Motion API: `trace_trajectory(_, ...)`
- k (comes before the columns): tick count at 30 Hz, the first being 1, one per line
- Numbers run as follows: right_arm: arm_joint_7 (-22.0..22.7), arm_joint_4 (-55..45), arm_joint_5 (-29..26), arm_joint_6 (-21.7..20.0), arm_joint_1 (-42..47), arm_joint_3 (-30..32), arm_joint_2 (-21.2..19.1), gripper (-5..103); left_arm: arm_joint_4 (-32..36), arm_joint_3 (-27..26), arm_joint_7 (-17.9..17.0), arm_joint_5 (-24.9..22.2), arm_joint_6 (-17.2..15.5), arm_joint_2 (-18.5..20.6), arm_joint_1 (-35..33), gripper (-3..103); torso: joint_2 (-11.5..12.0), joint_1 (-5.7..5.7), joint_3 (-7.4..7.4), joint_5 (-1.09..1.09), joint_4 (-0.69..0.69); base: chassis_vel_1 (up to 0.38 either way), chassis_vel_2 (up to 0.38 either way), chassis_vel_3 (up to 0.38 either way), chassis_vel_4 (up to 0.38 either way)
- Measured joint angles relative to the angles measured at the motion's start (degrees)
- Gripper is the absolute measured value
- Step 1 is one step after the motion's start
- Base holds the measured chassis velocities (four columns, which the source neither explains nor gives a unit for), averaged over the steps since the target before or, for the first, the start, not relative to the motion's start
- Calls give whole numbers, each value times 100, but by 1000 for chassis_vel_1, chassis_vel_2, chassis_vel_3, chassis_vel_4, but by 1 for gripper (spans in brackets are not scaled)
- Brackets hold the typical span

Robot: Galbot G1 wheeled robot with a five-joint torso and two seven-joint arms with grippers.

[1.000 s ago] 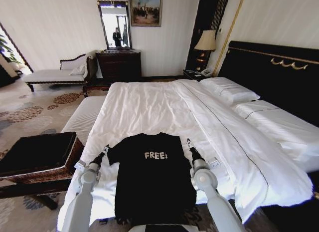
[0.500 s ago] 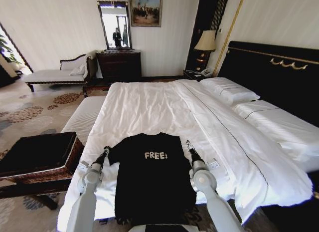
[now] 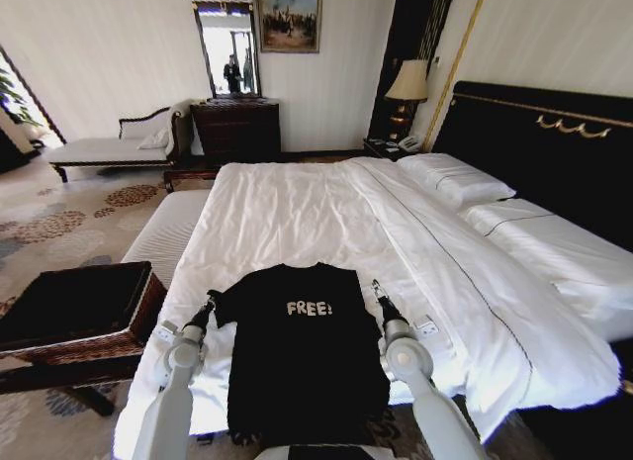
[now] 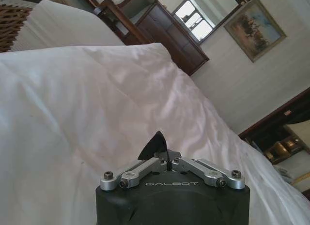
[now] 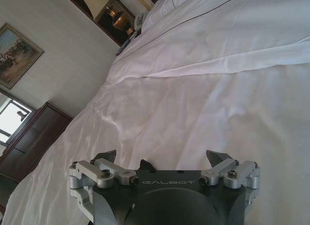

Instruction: Fold the clothes on the bed and place them into the basket.

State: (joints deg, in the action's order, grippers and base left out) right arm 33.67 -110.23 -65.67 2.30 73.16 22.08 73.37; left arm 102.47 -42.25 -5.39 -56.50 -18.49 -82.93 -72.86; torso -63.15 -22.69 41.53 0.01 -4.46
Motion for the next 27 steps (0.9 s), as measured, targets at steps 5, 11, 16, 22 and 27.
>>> trace_trajectory(5,1,33,0,-3,-2,-1,8,100,635,404,-6,-15,-27,-4,-297,0,0,0,0,1,0,0,0,0,0)
trace_trajectory(11,0,46,37,-9,2,-27,59,100,915,913,-67,42,-64,-75,-386,0,0,0,0,0,0,0,0,0,0)
trace_trajectory(16,0,47,81,-15,30,-28,105,100,765,1159,-92,145,-65,-148,-263,0,0,0,0,0,-1,0,0,0,0)
trace_trajectory(22,4,72,176,-18,74,-18,171,100,397,1377,-102,207,-55,-324,6,0,0,0,0,0,-1,0,0,0,0)
trace_trajectory(27,17,99,252,-20,85,-15,218,100,143,1442,-113,231,-31,-419,141,0,0,0,0,-1,-1,0,0,0,0)
